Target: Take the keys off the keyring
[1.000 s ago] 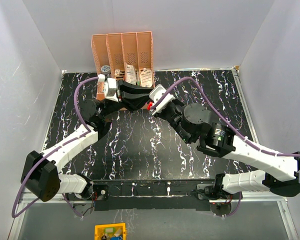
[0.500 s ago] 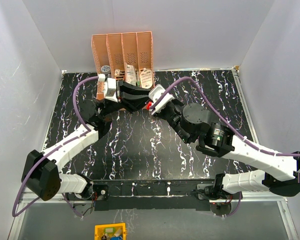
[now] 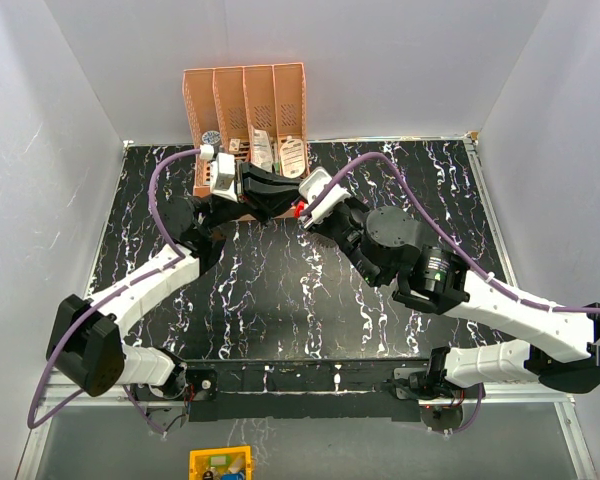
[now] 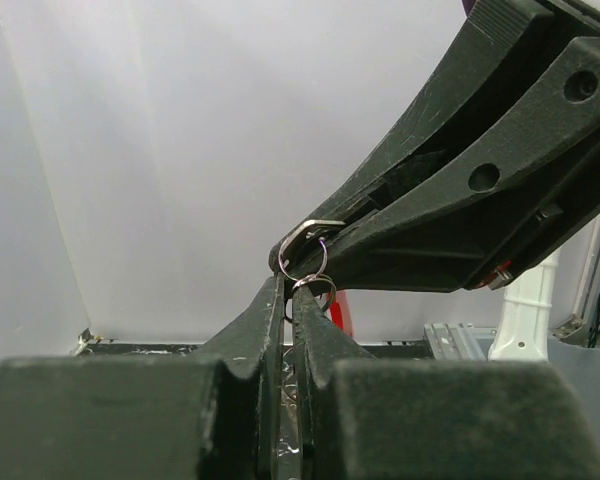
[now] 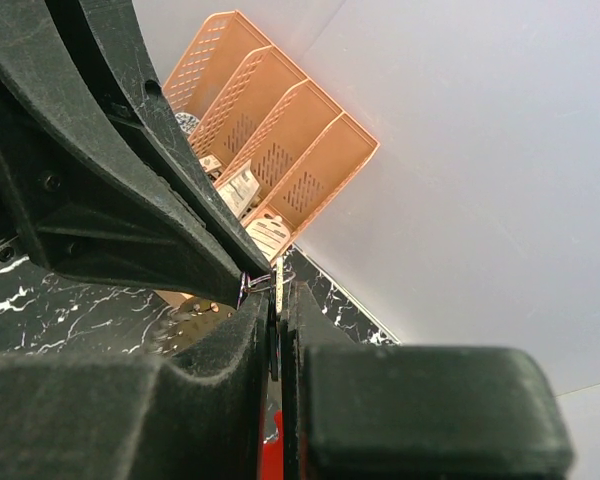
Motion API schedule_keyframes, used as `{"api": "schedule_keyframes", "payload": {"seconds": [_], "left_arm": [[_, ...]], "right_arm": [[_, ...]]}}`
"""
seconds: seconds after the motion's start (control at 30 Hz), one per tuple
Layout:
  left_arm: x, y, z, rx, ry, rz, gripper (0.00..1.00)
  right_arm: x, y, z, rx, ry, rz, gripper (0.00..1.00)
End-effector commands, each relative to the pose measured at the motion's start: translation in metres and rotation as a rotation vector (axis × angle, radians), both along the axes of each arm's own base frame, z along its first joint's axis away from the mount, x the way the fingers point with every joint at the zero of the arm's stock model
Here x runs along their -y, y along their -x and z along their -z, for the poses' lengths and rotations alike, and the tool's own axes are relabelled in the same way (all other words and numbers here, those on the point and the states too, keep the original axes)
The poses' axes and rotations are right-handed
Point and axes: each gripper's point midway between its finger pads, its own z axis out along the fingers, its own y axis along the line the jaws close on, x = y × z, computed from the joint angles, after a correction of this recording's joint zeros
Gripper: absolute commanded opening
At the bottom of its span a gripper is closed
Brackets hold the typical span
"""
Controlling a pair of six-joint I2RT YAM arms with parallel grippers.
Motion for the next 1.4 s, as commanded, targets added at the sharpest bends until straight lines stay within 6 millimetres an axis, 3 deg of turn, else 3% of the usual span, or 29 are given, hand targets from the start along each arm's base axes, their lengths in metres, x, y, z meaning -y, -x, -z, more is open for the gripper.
{"api": "schedule_keyframes", "payload": {"seconds": [0.0,0.8,1.37], "left_arm": [[-0.01,0.012,-0.023,0.072,0.054,-0.04,0.0],[-0.037,-0.018,-0.029,-0.001,0.181,-0.277,0.0],[-0.051,-0.021,-0.04,-0.031,0.311,-0.305,0.0]], "right_arm": [[0.001,0.003,-0.018,0.021,-0.094,-0.017,0.0],[0.01,0.004,-0.016,0.012,-0.098,0.003,0.0],[-0.006,0.002,0.011,-0.05,-0.084,-0.019,0.0]]}}
